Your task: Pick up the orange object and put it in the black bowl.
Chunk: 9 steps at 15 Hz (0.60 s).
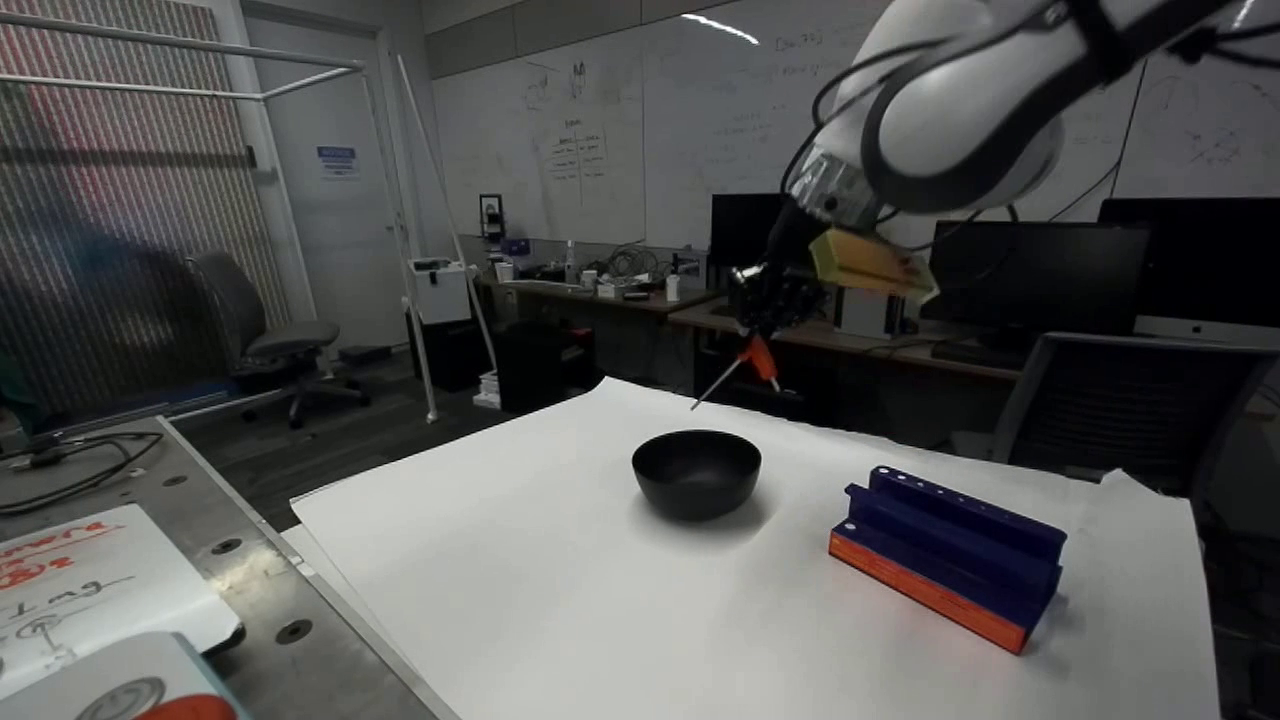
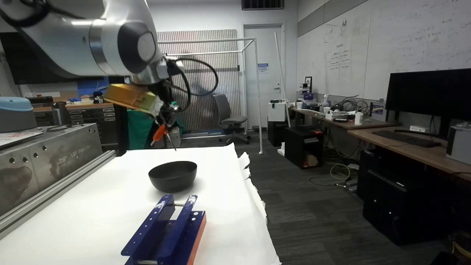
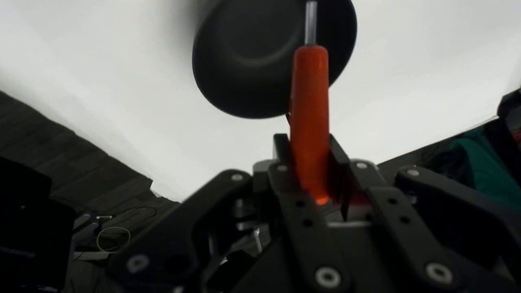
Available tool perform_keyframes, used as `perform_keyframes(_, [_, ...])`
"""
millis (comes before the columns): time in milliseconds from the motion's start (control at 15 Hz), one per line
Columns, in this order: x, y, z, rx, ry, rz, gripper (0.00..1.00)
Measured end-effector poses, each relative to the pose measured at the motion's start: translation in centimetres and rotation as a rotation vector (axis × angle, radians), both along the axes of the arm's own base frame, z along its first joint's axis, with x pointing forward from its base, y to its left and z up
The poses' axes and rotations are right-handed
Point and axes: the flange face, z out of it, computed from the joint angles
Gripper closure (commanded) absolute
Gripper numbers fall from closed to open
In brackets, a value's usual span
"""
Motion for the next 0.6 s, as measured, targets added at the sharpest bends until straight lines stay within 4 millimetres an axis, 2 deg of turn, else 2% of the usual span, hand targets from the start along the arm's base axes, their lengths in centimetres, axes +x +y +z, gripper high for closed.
perform_keyframes(133, [0.7, -0.1, -4.9, 0.006, 0.019, -0.014, 0.95])
perform_keyframes(267, [1.1, -0.3, -9.0, 0.012, 0.044, -0.029, 0.94])
perform_keyframes(400, [1.4, -0.5, -11.7, 0.029, 0.047, -0.051, 0.94])
perform_keyframes(467, [1.5, -0.6, -12.5, 0.038, 0.033, -0.061, 0.92])
perform_keyframes(533, [1.6, -0.5, -12.8, 0.048, 0.015, -0.071, 0.53])
perform_keyframes(600, [1.7, -0.5, -12.9, 0.057, 0.003, -0.080, 0.52])
